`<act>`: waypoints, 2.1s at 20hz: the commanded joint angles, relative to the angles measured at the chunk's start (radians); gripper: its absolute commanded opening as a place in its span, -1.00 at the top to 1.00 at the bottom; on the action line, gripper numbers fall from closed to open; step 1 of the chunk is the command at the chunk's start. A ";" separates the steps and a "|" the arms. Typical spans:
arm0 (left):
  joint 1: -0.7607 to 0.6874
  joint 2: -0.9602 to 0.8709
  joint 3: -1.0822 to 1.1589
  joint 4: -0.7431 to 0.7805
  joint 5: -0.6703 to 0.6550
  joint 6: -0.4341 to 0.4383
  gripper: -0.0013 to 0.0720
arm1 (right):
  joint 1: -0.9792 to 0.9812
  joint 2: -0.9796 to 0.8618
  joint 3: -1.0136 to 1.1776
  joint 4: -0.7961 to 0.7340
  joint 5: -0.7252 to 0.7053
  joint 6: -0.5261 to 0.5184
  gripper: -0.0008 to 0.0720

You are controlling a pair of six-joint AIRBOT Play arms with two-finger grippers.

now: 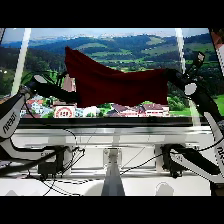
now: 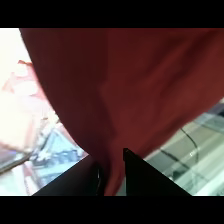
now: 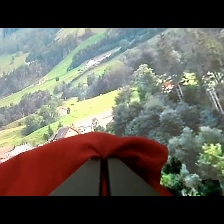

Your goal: Fold the clothes and pants, and hang the long-sleeved shirts on hangers.

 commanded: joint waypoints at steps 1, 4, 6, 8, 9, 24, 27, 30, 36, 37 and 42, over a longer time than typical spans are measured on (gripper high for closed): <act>-0.005 0.001 0.000 -0.003 -0.036 0.000 0.88 | 0.001 0.000 0.001 0.001 0.005 0.000 0.94; -0.003 0.003 0.006 -0.082 -0.066 0.100 0.93 | 0.001 0.008 0.002 -0.005 0.027 -0.004 0.94; 0.005 0.006 0.047 -0.204 -0.147 0.217 0.93 | 0.001 0.034 0.002 -0.055 0.033 -0.005 0.94; 0.021 0.015 0.126 -0.353 -0.269 0.380 0.94 | 0.000 0.070 0.002 -0.130 0.032 -0.009 0.94; 0.036 0.024 0.177 -0.433 -0.312 0.401 0.94 | 0.000 0.089 0.002 -0.146 0.034 -0.035 0.94; 0.057 0.146 0.315 -0.197 -0.323 0.303 0.93 | -0.223 0.110 0.001 -0.203 0.402 -0.080 0.06; 0.014 0.143 0.303 -0.198 -0.290 0.303 0.93 | -0.294 0.069 0.001 -0.160 0.511 -0.205 0.06; -0.008 0.127 0.303 -0.198 -0.283 0.303 0.93 | -0.298 -0.003 0.001 0.068 0.674 -0.551 0.06; -0.008 0.094 0.303 -0.204 -0.283 0.303 0.93 | -0.298 -0.119 0.001 0.244 0.636 -0.686 0.06; -0.008 0.091 0.303 -0.204 -0.283 0.303 0.93 | -0.298 -0.135 0.001 0.253 0.651 -0.704 0.06; -0.008 0.084 0.303 -0.204 -0.282 0.303 0.93 | -0.298 -0.162 0.001 0.317 0.586 -0.782 0.06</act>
